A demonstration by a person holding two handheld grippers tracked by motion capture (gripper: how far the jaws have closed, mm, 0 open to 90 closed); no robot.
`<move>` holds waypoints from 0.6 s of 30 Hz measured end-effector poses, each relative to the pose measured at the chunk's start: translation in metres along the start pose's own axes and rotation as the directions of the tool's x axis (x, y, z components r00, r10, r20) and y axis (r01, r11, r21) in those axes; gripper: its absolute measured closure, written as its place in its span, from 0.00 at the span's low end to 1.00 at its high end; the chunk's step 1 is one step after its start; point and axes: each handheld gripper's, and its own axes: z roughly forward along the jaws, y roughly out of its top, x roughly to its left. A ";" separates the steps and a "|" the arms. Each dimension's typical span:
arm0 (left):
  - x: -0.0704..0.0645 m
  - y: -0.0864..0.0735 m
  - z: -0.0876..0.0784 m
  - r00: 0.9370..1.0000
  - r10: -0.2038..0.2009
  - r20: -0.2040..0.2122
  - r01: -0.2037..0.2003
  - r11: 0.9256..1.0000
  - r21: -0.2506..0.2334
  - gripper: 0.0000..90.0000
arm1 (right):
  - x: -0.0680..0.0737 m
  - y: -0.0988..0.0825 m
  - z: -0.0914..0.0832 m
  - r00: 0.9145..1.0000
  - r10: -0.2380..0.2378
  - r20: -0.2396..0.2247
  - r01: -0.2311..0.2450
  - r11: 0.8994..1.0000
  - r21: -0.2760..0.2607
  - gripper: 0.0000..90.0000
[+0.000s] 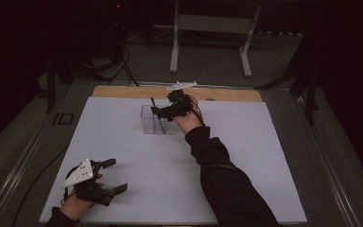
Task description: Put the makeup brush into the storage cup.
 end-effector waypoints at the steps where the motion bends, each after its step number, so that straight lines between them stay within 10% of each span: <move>1: 0.000 0.000 0.001 1.000 -0.005 0.004 0.005 1.000 0.003 0.01 | 0.001 0.000 -0.001 1.000 -0.011 0.009 0.011 1.000 -0.002 0.11; 18: 0.000 -0.001 0.003 1.000 0.005 0.010 -0.005 1.000 0.010 0.01 | -0.009 -0.012 -0.022 0.997 -0.029 -0.068 0.027 0.999 -0.032 0.15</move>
